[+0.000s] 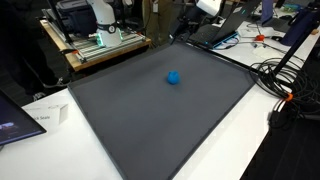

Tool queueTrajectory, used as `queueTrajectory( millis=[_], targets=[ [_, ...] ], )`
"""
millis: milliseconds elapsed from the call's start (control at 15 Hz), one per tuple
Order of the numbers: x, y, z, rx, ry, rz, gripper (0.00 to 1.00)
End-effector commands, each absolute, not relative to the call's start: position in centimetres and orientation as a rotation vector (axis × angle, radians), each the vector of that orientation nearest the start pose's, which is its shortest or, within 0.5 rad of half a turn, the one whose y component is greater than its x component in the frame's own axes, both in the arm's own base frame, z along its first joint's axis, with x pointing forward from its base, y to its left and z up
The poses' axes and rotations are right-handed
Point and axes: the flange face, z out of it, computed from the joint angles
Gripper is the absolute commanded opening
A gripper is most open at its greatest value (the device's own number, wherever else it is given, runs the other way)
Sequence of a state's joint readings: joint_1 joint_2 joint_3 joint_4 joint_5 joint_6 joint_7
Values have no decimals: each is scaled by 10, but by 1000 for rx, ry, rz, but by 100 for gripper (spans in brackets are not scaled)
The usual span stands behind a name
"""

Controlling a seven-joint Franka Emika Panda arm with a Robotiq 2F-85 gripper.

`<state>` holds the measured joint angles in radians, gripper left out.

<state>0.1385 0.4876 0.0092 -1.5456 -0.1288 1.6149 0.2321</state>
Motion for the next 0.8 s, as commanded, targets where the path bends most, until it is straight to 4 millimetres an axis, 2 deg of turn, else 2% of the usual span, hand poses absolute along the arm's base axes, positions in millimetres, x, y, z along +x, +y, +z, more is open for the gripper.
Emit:
queueTrajectory(
  millis=[0, 467, 733],
  targets=[
    [663, 67, 339, -3265, 142, 737, 100],
    [704, 37, 321, -3216, 281, 683, 100],
    [713, 24, 301, -3062, 338, 730, 100]
  ],
)
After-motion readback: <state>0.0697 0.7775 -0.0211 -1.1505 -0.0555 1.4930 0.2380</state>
